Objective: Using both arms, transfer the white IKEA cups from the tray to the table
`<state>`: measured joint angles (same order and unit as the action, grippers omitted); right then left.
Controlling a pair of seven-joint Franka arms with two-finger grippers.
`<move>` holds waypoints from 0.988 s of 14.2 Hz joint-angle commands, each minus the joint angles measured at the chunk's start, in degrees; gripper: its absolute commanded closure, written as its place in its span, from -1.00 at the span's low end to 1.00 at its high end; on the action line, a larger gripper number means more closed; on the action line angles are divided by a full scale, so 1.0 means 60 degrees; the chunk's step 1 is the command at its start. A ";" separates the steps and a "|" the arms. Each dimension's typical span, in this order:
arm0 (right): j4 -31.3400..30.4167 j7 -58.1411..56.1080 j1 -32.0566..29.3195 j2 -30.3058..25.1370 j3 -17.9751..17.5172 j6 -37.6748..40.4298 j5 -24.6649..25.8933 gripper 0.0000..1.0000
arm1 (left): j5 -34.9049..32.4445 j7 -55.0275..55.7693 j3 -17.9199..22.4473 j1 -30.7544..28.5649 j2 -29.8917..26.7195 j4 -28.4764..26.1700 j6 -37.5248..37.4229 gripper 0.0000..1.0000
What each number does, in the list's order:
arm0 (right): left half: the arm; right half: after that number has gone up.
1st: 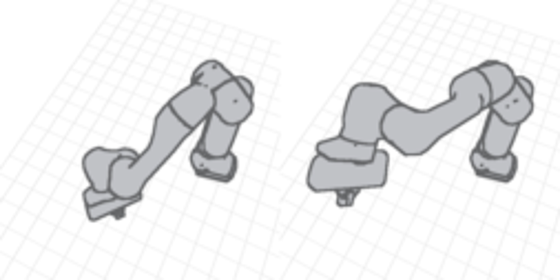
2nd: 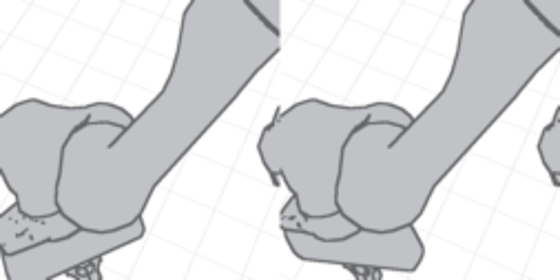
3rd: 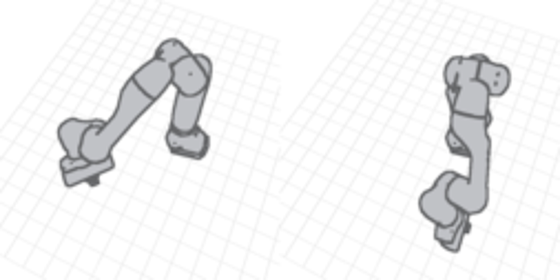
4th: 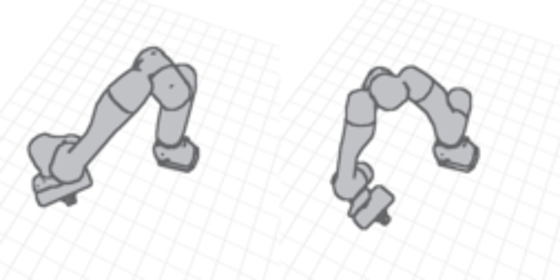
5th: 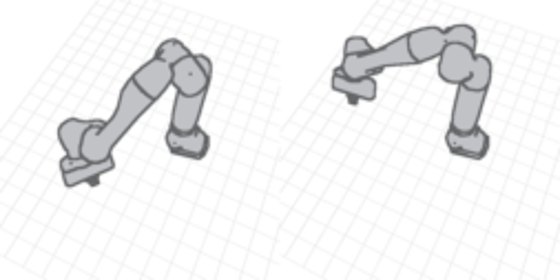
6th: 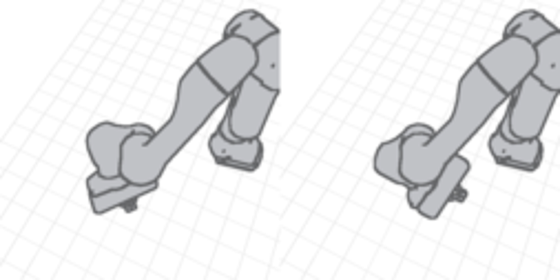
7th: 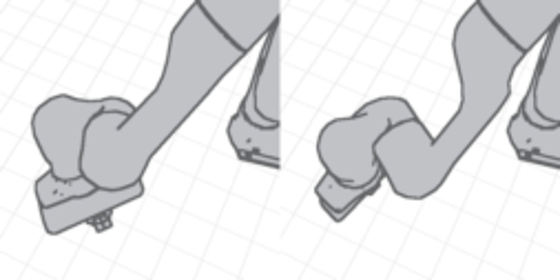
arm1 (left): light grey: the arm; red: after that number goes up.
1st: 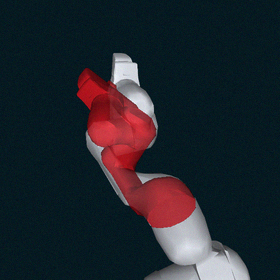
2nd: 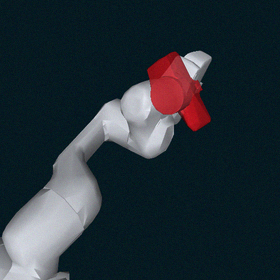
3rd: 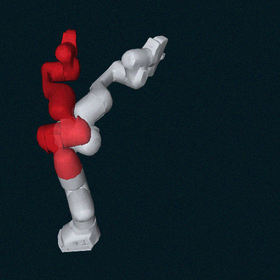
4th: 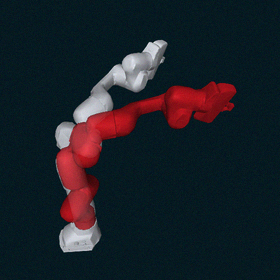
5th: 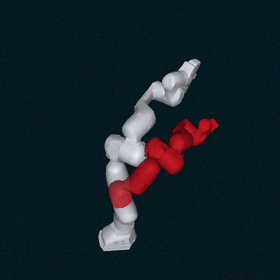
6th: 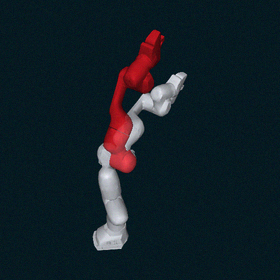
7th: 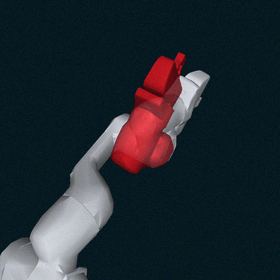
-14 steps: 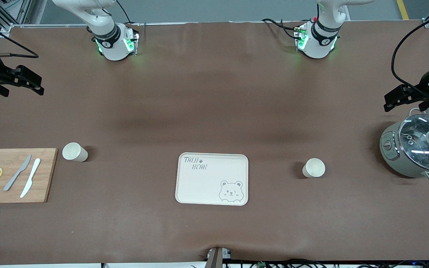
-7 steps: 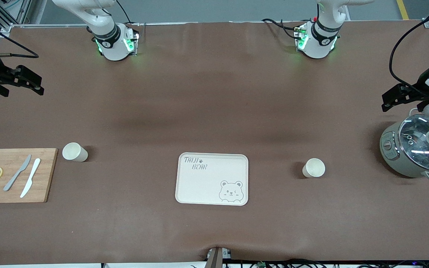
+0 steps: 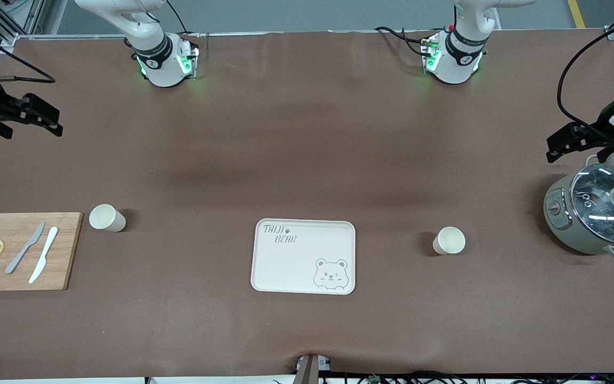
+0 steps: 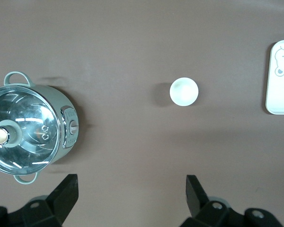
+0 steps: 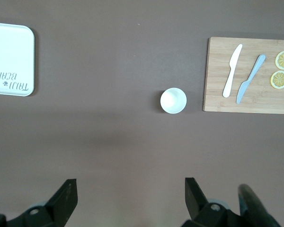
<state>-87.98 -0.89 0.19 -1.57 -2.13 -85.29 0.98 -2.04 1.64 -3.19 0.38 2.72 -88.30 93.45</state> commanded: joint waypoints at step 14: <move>0.0074 -0.0173 -0.0076 0.0027 -0.0041 0.0036 0.0174 -1.00 | -0.0304 0.0210 -0.0230 0.0185 0.0118 0.0214 -0.0692 -1.00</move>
<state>-87.98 -1.28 0.18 -1.57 -2.09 -85.30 0.99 -2.45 3.27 -4.28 1.58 3.05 -88.29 90.43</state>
